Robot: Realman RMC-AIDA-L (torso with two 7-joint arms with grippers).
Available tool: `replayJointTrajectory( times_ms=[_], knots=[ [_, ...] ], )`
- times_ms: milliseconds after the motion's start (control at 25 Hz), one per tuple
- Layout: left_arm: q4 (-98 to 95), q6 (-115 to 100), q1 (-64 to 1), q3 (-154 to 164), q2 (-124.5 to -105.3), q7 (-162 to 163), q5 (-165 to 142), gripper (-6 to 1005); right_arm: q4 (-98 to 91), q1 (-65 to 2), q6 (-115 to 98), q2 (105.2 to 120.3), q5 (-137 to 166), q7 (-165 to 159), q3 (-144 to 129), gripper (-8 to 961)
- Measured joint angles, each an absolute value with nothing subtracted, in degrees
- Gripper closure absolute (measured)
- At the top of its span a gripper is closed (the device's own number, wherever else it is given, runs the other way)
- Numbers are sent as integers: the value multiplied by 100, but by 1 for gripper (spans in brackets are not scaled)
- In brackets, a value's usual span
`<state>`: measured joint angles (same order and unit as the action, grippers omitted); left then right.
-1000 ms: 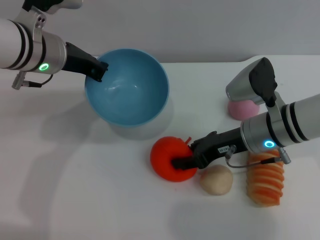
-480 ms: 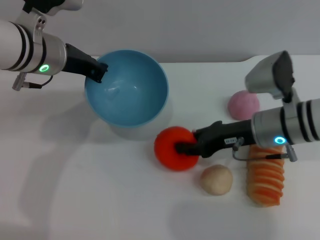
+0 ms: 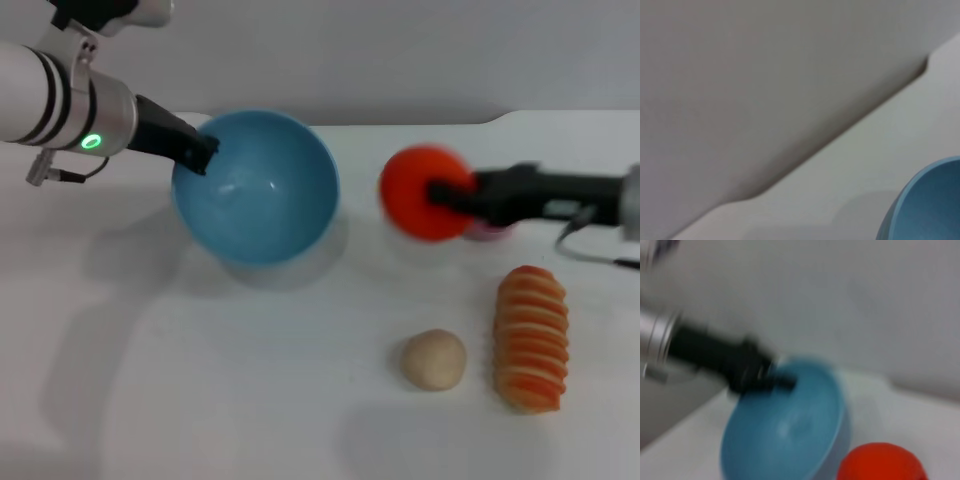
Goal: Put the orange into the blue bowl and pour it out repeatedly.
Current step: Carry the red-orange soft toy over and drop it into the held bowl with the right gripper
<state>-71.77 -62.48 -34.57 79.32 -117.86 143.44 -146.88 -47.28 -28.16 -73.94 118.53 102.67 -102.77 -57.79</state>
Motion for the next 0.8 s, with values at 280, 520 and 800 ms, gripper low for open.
replayJointTrajectory(
  times_ms=[280, 520, 800],
  knots=[
    [-7117, -6701, -3681, 8426, -11820, 14406, -14660, 999, -5171, -2784, -8777, 11852, 9580, -9574, -4986, 806],
    [-7135, -6782, -3796, 8885, -11845, 14484, -14454, 998, -4728, -3056, -9035, 11871, 9312, -9212, -5782, 859],
    [-7166, -6805, -3813, 8952, -11823, 14519, -14394, 998, -4099, -3151, -8369, 11895, 9077, -8772, -6559, 875]
  ],
)
